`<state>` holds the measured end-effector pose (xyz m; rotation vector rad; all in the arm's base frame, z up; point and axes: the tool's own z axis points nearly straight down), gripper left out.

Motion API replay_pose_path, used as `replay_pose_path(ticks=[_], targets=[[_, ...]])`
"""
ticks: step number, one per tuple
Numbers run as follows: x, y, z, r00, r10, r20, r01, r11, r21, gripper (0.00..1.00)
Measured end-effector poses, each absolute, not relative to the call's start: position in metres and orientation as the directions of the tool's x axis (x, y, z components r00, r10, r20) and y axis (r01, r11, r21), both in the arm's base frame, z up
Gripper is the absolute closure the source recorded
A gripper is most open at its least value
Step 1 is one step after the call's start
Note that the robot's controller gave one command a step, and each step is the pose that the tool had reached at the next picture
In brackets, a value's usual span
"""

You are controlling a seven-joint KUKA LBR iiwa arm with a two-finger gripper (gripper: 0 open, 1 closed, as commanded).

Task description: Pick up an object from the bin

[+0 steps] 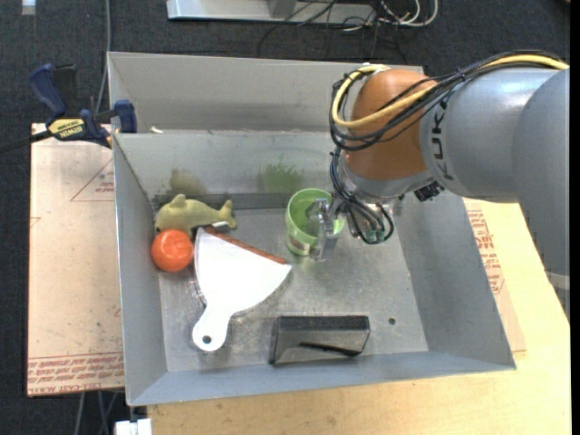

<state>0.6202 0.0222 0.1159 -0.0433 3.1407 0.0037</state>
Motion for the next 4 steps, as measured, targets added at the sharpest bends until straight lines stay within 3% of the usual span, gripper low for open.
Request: replay_pose_path(ticks=[1,2,3,4], targets=[[0.62,0.041,0.246,-0.98,-0.197,-0.013,-0.197,0.98,0.002,1.0],[0.58,0.007,0.17,-1.0,-0.012,-0.007,-0.012,1.0,0.004,1.0],[0.589,0.003,0.12,-0.944,-0.33,-0.007,-0.33,0.944,0.003,1.0],[0.567,0.021,0.231,-0.944,-0.33,-0.017,-0.33,0.944,0.001,1.0]])
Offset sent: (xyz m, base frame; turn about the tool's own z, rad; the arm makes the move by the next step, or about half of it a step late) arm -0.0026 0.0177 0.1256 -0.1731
